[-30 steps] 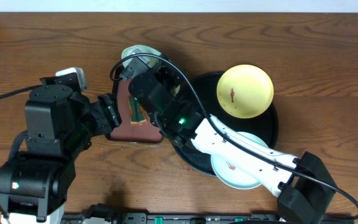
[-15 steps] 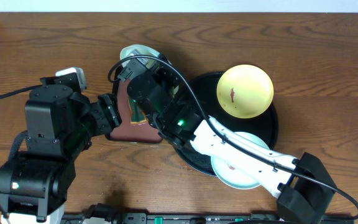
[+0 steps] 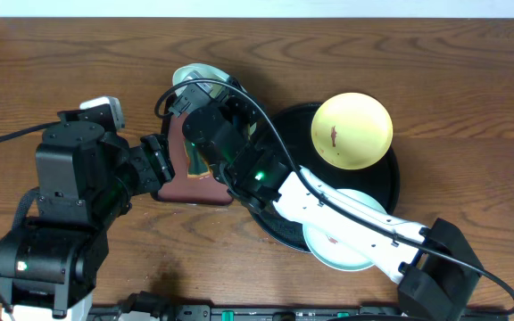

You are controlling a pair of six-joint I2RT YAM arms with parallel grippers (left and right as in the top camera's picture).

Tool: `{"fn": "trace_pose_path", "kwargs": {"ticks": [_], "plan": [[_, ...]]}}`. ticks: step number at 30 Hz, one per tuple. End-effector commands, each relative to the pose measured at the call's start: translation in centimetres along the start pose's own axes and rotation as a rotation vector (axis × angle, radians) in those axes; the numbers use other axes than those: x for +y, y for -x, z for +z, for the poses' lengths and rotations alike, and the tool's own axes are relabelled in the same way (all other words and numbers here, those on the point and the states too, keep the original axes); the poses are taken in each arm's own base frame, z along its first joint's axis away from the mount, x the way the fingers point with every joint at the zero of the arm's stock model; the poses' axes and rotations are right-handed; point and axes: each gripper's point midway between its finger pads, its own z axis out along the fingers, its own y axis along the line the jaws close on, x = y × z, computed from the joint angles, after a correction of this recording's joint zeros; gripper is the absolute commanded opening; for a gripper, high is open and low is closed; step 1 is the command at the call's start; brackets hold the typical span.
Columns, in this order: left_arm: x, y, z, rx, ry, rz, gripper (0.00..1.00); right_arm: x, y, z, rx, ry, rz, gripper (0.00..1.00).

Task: Clean dirty plates on tray and stack at the side
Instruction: 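Lift the pale green plate with the right gripper and carry it rightward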

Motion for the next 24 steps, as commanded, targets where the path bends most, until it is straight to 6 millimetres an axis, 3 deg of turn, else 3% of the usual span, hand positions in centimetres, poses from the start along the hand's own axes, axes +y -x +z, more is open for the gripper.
{"fn": "trace_pose_path", "kwargs": {"ticks": [1, 4, 7, 8, 10, 11, 13, 14, 16, 17, 18, 20, 24], "plan": [[0.2, 0.5, -0.3, -0.016, 0.011, -0.004, 0.77, -1.1, 0.7, -0.5, -0.011, -0.024, 0.023, 0.01], [0.2, 0.5, -0.3, -0.016, 0.011, -0.004, 0.77, -1.0, 0.6, -0.5, -0.007, -0.02, 0.056, 0.01], [0.1, 0.6, -0.3, -0.018, 0.01, -0.004, 0.77, 1.4, -0.3, -0.4, 0.005, 0.106, 0.058, 0.01], [0.1, 0.6, -0.3, -0.019, 0.01, -0.004, 0.77, 1.1, -0.9, 0.1, 0.025, 0.094, 0.053, 0.01], [0.1, 0.6, -0.3, -0.018, 0.01, -0.004, 0.77, -1.2, -2.1, 1.1, 0.071, -0.005, 0.165, 0.01], [0.1, 0.6, -0.3, -0.019, 0.01, -0.004, 0.77, -1.1, -2.1, 1.2, 0.067, 0.017, 0.191, 0.01], [0.1, 0.6, -0.3, -0.019, 0.009, -0.004, 0.77, 0.7, -1.7, 0.8, 0.041, 0.124, 0.072, 0.01], [0.1, 0.6, -0.3, -0.019, 0.009, -0.004, 0.77, 0.1, -1.7, 0.7, 0.045, 0.087, 0.011, 0.01], [0.1, 0.6, -0.3, -0.019, 0.009, -0.004, 0.77, -3.4, -1.9, 1.0, 0.079, -0.093, 0.08, 0.01], [0.1, 0.6, -0.3, -0.019, 0.009, -0.005, 0.77, -4.1, -2.0, 1.1, 0.079, -0.119, 0.135, 0.01], [0.1, 0.6, -0.3, -0.019, 0.009, -0.005, 0.77, -3.8, -1.7, 1.1, 0.062, -0.084, 0.145, 0.01], [0.1, 0.6, -0.3, -0.02, 0.009, -0.005, 0.77, -1.1, -1.2, 0.5, 0.03, 0.061, 0.047, 0.01], [0.1, 0.6, -0.3, -0.02, 0.009, -0.005, 0.77, -1.3, -1.8, 0.6, 0.061, 0.038, 0.166, 0.01]]}}
